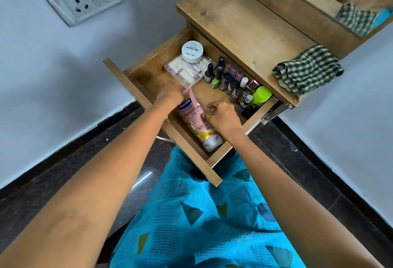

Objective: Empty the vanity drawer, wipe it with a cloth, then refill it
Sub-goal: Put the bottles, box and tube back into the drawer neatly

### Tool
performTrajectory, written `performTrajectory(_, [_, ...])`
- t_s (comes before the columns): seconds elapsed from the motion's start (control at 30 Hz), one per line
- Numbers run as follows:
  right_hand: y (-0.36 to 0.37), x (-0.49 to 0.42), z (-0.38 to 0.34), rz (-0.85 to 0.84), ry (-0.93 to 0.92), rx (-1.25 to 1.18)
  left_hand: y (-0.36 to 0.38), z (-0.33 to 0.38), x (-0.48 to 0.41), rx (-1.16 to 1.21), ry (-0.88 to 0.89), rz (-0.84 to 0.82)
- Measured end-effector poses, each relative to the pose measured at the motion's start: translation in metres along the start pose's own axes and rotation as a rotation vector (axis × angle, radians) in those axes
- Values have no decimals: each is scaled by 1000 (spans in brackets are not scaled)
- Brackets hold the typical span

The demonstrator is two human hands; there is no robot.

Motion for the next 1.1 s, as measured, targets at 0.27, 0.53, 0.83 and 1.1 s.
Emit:
performTrajectory(0.27, [10, -1, -2, -26, 16, -71, 4, -4, 0, -231, -50, -54])
performTrajectory(0.53, [12, 2, 1, -96, 51, -80, 2, -3, 6, -352, -76, -59])
performTrajectory(0.83, [14, 5, -1, -161, 90, -75, -2, -1, 14, -448, -60, -45])
performTrajectory(1.1, [7, 14, -8, -76, -4, 0, -19, 5, 37, -343, 22, 100])
Point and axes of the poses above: each hand's wrist, its own x-axis away from the middle knuckle, its own y-axis out of the palm, z = x × y, the point moved 4 cm from there along -x, towards the middle knuckle, and after that the axes turned 1 degree about -y, right-handed, at the moved point
